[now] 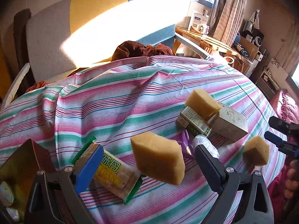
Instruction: Organize objects
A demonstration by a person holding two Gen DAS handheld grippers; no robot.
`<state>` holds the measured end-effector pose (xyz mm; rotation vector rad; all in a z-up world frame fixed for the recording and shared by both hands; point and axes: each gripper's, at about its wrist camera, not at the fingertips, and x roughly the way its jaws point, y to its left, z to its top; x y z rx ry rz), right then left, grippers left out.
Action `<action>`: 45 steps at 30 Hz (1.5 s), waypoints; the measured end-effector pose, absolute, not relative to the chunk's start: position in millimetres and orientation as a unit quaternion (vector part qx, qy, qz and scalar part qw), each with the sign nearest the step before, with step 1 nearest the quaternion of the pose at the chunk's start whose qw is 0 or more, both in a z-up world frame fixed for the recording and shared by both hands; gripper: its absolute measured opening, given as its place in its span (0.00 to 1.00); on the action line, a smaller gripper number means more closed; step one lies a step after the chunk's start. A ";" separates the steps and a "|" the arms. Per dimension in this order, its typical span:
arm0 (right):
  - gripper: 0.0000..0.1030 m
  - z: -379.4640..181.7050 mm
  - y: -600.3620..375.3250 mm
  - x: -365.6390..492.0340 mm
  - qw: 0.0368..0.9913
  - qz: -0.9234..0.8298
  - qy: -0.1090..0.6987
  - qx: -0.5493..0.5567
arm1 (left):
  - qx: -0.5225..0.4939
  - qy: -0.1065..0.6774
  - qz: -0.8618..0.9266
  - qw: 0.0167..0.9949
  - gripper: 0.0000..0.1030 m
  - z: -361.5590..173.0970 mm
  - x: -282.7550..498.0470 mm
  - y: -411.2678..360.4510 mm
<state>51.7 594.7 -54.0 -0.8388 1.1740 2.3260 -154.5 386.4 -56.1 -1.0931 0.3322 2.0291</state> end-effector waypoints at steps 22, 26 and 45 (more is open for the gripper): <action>0.79 -63.4 640.5 95.4 0.307 0.787 0.476 -0.245 | -0.395 0.107 0.800 0.439 0.52 -37.2 -87.0 348.1; 0.79 -70.9 638.0 84.7 0.308 0.784 0.463 -0.276 | -0.399 0.095 0.797 0.442 0.53 -31.7 -66.4 327.7; 0.79 -68.5 587.4 -27.7 0.240 0.837 0.160 -0.465 | -0.397 0.061 0.806 0.434 0.53 -21.5 -21.1 221.5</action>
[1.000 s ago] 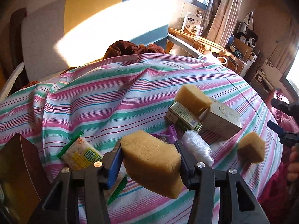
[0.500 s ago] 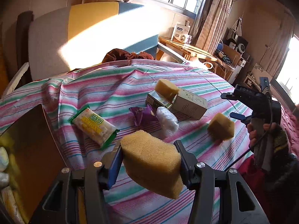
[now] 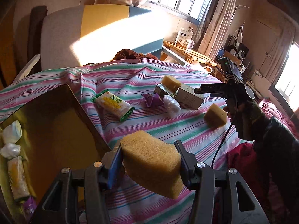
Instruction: Organize objects
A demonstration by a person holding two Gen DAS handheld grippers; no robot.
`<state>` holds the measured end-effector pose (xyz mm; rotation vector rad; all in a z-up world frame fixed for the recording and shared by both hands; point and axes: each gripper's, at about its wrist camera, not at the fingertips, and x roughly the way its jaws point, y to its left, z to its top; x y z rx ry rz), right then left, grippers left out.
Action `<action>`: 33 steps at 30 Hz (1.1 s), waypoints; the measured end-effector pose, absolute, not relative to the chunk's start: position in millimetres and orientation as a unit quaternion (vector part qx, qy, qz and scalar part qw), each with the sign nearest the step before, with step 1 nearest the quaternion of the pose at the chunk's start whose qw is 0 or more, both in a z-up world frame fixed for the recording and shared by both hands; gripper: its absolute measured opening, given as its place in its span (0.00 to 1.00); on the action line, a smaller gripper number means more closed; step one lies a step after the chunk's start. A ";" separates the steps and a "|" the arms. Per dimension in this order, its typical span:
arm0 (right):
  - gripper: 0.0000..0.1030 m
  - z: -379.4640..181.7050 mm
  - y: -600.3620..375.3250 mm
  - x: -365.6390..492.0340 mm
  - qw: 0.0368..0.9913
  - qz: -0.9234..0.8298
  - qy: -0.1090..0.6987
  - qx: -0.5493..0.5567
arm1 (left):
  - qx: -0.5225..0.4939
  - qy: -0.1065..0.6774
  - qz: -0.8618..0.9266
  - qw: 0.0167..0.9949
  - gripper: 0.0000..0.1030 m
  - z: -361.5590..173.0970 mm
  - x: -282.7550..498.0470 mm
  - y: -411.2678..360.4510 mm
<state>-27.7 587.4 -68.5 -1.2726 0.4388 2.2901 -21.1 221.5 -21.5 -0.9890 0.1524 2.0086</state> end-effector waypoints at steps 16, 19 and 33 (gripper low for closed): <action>0.51 -109.5 570.2 -75.7 0.202 0.780 0.032 -0.592 | -0.429 -0.028 0.837 0.338 0.53 -33.4 -52.1 117.0; 0.51 -105.3 557.3 -56.2 0.217 0.783 0.039 -0.582 | -0.433 -0.057 0.851 0.292 0.53 -35.4 -69.4 83.5; 0.51 -55.8 526.7 -7.3 0.239 0.876 0.081 -0.410 | -0.427 -0.054 0.877 0.216 0.53 -30.6 -166.1 64.7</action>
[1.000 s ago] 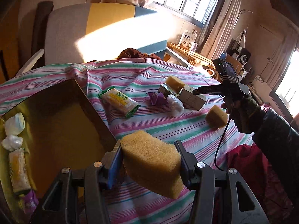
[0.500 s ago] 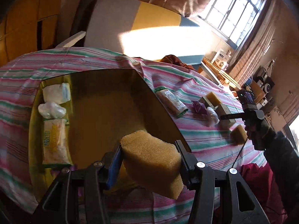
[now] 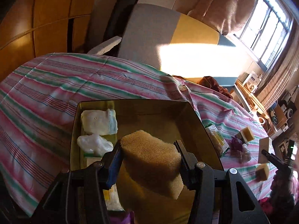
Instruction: Organize objects
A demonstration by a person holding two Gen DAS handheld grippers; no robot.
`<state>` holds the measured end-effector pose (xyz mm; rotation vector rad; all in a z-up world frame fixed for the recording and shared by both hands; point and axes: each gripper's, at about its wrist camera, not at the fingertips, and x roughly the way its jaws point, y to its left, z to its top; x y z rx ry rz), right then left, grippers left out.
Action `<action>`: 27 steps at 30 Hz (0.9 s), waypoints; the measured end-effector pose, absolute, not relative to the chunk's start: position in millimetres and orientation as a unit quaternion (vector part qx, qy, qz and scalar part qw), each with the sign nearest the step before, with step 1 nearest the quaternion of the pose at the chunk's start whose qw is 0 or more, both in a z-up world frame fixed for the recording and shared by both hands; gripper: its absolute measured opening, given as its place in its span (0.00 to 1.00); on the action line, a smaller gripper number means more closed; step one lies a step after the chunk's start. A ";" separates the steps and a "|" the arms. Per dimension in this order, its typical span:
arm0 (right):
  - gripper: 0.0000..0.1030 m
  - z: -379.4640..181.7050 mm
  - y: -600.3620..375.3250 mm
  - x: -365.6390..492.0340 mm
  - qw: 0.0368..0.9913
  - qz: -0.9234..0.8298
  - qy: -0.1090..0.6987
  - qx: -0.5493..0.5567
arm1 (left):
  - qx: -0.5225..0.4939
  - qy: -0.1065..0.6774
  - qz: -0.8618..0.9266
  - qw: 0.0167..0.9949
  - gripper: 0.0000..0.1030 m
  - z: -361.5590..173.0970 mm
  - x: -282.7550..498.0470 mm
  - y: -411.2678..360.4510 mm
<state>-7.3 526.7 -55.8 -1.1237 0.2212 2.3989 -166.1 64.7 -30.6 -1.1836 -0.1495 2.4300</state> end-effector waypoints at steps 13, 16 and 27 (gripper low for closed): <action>0.51 -54.4 532.3 -8.2 0.237 0.882 0.081 -0.399 | -0.465 0.076 0.867 0.161 0.69 -78.4 -271.2 126.6; 0.51 -56.3 533.8 -9.5 0.236 0.882 0.078 -0.401 | -0.459 0.064 0.871 0.163 0.76 -73.3 -271.2 122.1; 0.51 -51.7 529.7 -5.5 0.240 0.884 0.077 -0.393 | -0.430 0.007 0.892 0.140 0.79 -41.5 -192.0 72.0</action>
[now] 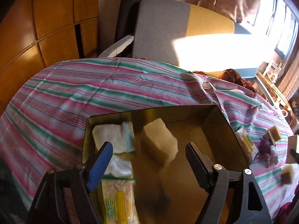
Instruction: Organize objects
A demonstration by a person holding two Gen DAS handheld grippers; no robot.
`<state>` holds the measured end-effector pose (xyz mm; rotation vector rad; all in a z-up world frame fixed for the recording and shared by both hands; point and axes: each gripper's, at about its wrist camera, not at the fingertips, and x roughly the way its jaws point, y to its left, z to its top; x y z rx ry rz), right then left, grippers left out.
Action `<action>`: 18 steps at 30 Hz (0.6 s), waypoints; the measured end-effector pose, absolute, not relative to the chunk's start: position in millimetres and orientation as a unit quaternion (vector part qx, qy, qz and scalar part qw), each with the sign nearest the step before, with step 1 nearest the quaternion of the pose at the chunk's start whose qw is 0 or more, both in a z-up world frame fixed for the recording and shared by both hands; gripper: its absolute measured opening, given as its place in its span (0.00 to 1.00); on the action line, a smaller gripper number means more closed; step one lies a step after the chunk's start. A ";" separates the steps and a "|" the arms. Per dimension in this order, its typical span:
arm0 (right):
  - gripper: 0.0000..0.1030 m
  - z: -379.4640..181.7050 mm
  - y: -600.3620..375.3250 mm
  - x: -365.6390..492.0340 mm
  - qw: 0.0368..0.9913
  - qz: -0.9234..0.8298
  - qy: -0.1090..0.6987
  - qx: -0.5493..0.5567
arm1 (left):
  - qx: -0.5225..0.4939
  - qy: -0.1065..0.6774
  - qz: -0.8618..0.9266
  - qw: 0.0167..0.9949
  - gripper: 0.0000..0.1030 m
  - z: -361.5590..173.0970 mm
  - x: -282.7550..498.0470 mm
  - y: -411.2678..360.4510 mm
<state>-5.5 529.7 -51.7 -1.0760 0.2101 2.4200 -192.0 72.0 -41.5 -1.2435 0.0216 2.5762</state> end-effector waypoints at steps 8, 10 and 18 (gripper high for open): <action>0.51 -31.3 499.9 -10.7 0.203 0.892 0.099 -0.391 | -0.388 0.023 0.912 0.131 0.79 -20.8 -118.6 48.4; 0.51 -23.6 479.9 -15.5 0.181 0.897 0.098 -0.392 | -0.387 0.017 0.912 0.133 0.79 -20.0 -108.2 43.5; 0.51 4.7 365.7 -45.5 0.032 0.909 0.089 -0.407 | -0.385 0.001 0.915 0.119 0.81 -23.5 -82.1 27.6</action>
